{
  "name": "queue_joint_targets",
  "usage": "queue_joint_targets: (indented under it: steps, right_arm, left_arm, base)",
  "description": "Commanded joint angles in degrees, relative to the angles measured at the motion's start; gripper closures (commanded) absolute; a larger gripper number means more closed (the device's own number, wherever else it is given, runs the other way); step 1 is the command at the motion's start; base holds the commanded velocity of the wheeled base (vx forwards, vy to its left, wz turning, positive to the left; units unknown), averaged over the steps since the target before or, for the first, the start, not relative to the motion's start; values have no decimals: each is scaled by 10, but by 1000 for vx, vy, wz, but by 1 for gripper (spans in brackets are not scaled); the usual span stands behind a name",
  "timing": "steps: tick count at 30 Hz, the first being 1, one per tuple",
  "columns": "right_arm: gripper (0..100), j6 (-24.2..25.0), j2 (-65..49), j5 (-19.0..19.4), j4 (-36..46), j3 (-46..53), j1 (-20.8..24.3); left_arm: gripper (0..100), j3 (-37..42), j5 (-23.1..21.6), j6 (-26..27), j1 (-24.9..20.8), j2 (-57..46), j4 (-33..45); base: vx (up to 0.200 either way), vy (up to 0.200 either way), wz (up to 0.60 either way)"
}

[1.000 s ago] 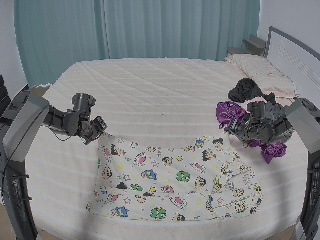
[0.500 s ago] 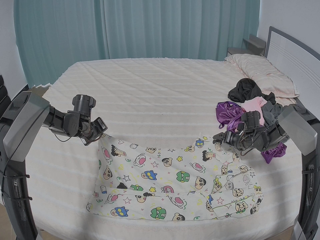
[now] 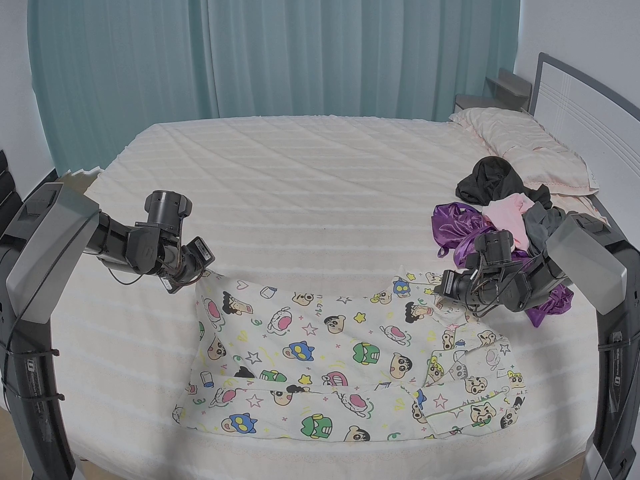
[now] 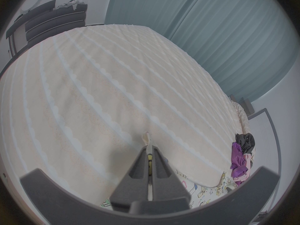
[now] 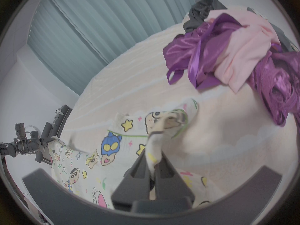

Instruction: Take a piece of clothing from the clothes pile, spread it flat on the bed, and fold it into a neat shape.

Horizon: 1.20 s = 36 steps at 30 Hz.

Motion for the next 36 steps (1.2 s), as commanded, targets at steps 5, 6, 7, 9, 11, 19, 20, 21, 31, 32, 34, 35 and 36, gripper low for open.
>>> queue_joint_targets:
  steps: [5,6,7,9,11,19,20,21,31,32,34,35,36]
  right_arm:
    - [100,26,-28,0,-66,21,-4]
    - [100,34,-32,-1,-73,22,-4]
    - [100,44,-35,-2,-80,24,-5]
    - [100,53,-40,-2,-85,24,-9]
    - [100,53,-40,-2,-86,24,-9]
    - [100,71,-55,-4,-90,17,-19]
    - [100,71,-56,-3,-97,18,-19]
    - [100,71,-56,-3,-97,18,-19]
    - [100,67,-76,-1,-106,51,-20]
    - [100,64,-85,0,-107,66,-20]
    - [100,63,-101,1,-107,82,-21]
    - [100,63,-106,2,-107,89,-22]
    - [100,63,-109,2,-107,93,-23]
  left_arm:
    - [100,-1,0,1,0,-8,-2]
    - [100,-1,0,2,0,-9,-4]
    - [100,-3,0,2,0,-9,-5]
    - [100,-5,0,2,0,-9,-7]
    - [100,-5,0,3,0,-8,-7]
    - [100,-7,-1,6,0,-2,-23]
    - [100,-10,-1,6,1,0,-28]
    - [100,-10,-1,6,1,0,-28]
    - [100,-12,-1,6,0,6,-34]
    - [100,-7,-1,9,0,3,-31]
    - [100,2,-1,22,0,-1,-29]
    - [100,9,-1,27,0,-7,-30]
    - [100,15,-1,32,0,-10,-32]
  base:
    - [0,0,0]
    - [0,0,0]
    - [0,0,0]
    - [0,0,0]
    - [0,0,0]
    - [0,0,0]
    - [0,0,0]
    - [0,0,0]
    - [0,0,0]
    - [0,0,0]
    - [0,0,0]
    - [0,0,0]
    - [0,0,0]
